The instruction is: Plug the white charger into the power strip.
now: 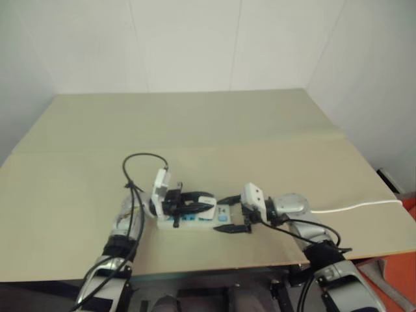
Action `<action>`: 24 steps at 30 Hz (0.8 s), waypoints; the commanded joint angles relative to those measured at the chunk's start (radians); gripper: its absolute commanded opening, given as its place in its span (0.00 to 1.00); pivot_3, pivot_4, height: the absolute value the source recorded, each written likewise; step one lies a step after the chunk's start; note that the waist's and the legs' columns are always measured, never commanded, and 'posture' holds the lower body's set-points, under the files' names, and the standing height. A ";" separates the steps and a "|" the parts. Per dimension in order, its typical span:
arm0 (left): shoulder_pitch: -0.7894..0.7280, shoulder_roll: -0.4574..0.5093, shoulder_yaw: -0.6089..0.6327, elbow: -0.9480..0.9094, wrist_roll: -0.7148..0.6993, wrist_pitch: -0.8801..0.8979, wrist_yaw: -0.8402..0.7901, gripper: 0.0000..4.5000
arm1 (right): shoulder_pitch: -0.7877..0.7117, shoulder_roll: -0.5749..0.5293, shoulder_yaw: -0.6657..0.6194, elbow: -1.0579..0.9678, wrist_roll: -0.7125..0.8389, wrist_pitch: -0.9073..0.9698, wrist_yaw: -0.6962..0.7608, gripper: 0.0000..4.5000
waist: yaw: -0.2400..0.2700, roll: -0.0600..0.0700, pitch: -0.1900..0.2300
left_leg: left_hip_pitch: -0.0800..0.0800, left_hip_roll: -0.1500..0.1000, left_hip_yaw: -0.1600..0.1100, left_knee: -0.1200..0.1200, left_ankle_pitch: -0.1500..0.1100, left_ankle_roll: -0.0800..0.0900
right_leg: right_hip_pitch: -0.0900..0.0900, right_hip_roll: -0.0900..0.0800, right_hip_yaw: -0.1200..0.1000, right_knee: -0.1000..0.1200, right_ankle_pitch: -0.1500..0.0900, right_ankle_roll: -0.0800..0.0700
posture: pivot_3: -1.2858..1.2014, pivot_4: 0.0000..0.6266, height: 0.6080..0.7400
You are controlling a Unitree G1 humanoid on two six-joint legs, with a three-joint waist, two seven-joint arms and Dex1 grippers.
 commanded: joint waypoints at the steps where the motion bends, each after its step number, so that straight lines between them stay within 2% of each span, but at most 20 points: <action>1: -0.005 -0.004 -0.009 0.013 0.017 -0.021 -0.001 0.23 | 0.027 0.011 0.057 0.001 -0.032 0.016 0.008 0.75 | -0.001 0.000 0.000 | 0.000 0.000 0.000 0.000 0.000 0.000 | 0.000 0.000 0.000 0.000 0.000 0.000 | 0.52 0.24 1.00; 12: 0.016 0.001 -0.005 0.032 0.038 -0.057 0.006 0.23 | 0.028 0.009 0.055 0.004 -0.033 0.007 0.008 0.75 | -0.001 0.000 -0.002 | 0.001 0.000 0.000 0.000 0.000 0.000 | 0.000 0.000 0.000 0.000 0.000 0.000 | 0.52 0.24 1.00; 24: 0.048 0.102 0.037 -0.037 0.006 -0.050 0.000 0.23 | 0.014 0.027 0.066 0.035 -0.039 -0.008 0.005 0.75 | -0.006 0.000 -0.003 | 0.002 0.001 0.000 -0.001 0.000 0.000 | 0.000 0.001 0.000 0.000 0.000 0.000 | 0.52 0.24 1.00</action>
